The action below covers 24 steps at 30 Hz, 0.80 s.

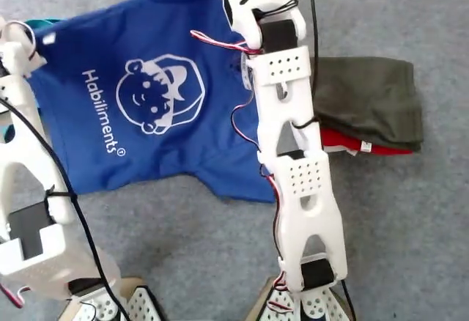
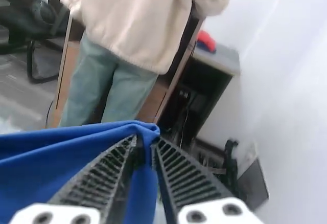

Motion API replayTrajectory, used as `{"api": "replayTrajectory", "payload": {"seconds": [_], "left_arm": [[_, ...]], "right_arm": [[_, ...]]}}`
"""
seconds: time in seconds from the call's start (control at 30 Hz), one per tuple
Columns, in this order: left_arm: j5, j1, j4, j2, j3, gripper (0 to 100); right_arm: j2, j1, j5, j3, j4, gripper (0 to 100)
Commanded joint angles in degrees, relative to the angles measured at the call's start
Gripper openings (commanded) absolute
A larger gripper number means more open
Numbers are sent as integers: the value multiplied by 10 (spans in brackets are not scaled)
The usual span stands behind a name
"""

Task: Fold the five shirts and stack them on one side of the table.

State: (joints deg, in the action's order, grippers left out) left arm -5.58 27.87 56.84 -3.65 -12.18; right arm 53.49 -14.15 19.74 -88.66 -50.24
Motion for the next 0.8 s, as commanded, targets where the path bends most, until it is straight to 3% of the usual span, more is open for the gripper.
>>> {"api": "replayTrajectory", "payload": {"seconds": [0.0,0.23,0.4,0.77], "left_arm": [[0,-5,56,6,-12,28],[42,-7,81,11,123,28],[48,-3,92,11,190,28],[51,-11,138,11,276,28]], "right_arm": [[-5,20,-1,-61,-104,13],[-11,37,11,-71,-344,14],[-11,37,89,-71,-498,14],[-59,55,81,14,-513,13]]}}
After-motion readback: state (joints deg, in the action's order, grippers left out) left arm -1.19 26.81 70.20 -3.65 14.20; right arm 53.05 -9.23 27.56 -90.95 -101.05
